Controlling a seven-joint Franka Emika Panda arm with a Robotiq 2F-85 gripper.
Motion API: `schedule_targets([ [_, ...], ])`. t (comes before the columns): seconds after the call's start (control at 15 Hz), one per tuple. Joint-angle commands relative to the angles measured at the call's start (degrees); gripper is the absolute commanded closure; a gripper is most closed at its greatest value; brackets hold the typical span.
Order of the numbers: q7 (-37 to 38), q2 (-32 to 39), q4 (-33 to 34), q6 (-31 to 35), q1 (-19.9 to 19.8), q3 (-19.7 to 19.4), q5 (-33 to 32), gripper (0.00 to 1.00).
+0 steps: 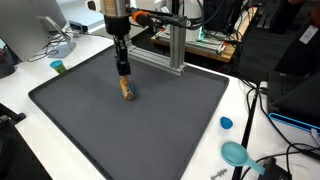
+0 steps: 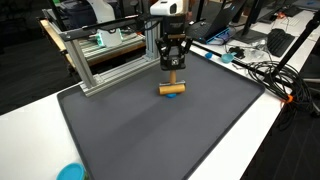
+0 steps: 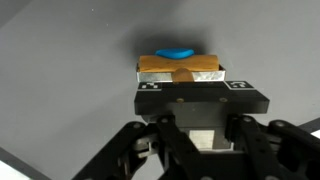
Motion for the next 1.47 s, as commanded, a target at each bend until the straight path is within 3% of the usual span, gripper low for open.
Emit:
schedule_targets([
  [0.0, 2.01, 6.41, 2.81, 6.78, 0.67, -2.26, -2.58, 0.78],
  [0.27, -0.23, 7.15, 3.40, 9.23, 0.95, -3.23, -0.43, 0.78],
  [0.73, -1.74, 4.04, 2.38, 7.92, 1.04, -3.24, 0.13, 0.78],
  [1.4, -13.72, 1.09, 3.40, -9.62, -0.33, 0.18, 3.81, 0.78],
])
